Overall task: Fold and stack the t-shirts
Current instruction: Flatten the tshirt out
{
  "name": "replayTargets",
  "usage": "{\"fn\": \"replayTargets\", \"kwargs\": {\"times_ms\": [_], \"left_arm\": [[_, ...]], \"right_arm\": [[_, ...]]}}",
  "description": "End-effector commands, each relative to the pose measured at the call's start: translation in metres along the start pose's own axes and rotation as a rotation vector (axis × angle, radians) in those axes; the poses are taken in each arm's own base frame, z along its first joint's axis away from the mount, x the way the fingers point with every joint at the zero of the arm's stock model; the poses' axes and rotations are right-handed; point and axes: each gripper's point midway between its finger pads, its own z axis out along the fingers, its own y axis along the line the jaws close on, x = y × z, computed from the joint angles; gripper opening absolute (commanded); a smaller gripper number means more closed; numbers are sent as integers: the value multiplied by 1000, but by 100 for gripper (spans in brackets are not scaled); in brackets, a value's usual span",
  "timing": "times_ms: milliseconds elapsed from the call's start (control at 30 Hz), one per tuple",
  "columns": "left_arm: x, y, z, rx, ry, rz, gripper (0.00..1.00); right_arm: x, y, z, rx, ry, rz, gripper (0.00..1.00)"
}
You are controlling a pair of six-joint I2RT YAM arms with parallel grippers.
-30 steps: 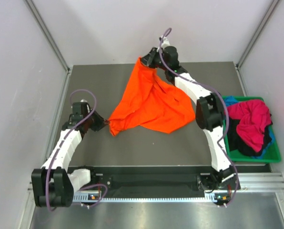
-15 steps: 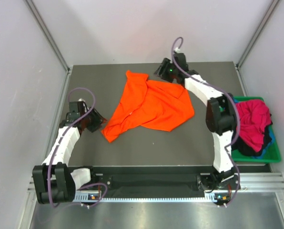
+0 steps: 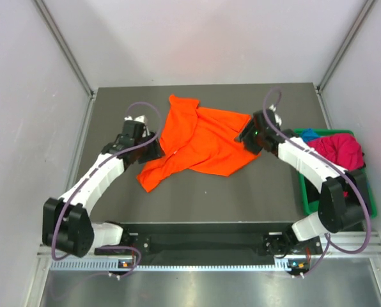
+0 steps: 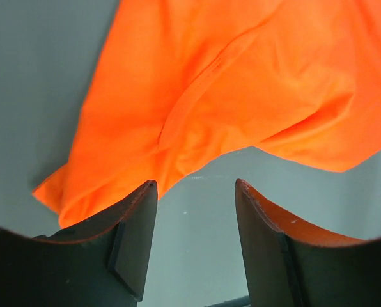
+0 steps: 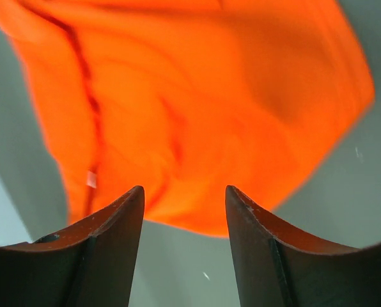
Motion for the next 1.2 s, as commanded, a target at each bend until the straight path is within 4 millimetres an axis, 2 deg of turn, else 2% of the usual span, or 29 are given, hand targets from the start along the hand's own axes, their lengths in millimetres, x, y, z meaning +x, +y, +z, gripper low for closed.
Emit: {"fn": "replayTargets", "kwargs": {"times_ms": [0,67,100,133,167,267,500,633,667,767,800,867,933,967,1000,1033,1067,1100,1133,1167], "left_arm": [[-4,9,14,-121,7,112,57],[1,9,22,-120,50,146,60],[11,13,32,-132,110,167,63],[10,12,35,-138,128,174,63],[22,16,41,-162,191,192,63],[27,22,48,-242,216,261,64],[30,37,61,-354,223,305,63],[24,37,65,-370,204,301,57],[21,37,66,-374,195,300,55],[11,39,66,-410,167,299,36],[8,39,66,-420,162,301,26],[0,40,65,-442,141,306,18],[-7,41,64,-457,119,301,3],[-10,42,64,-464,112,290,0],[-15,42,64,-465,103,278,0],[-19,44,64,-467,100,252,0],[-20,43,64,-458,100,227,0],[-22,40,64,-437,102,210,0],[-27,40,62,-436,88,197,0],[-29,41,61,-444,76,185,0]], "right_arm": [[49,-21,0,51,66,72,54],[65,-23,3,46,79,90,54],[80,-35,7,67,102,92,54],[85,-34,9,50,105,99,55],[96,-35,10,53,124,95,55],[113,-55,13,99,137,87,56],[112,-74,24,113,72,91,58],[110,-71,34,80,40,74,57],[110,-73,36,85,39,67,57],[112,-76,44,110,46,47,54],[111,-75,44,108,43,43,50],[108,-76,45,111,26,38,44],[103,-78,43,121,5,24,29],[93,-74,40,121,-31,9,22],[87,-73,38,129,-48,0,10],[84,-80,33,168,-49,-32,5],[68,-70,24,163,-99,-41,1],[61,-69,18,177,-115,-58,0],[60,-76,10,222,-109,-99,0],[47,-66,-1,205,-144,-106,0]]}}
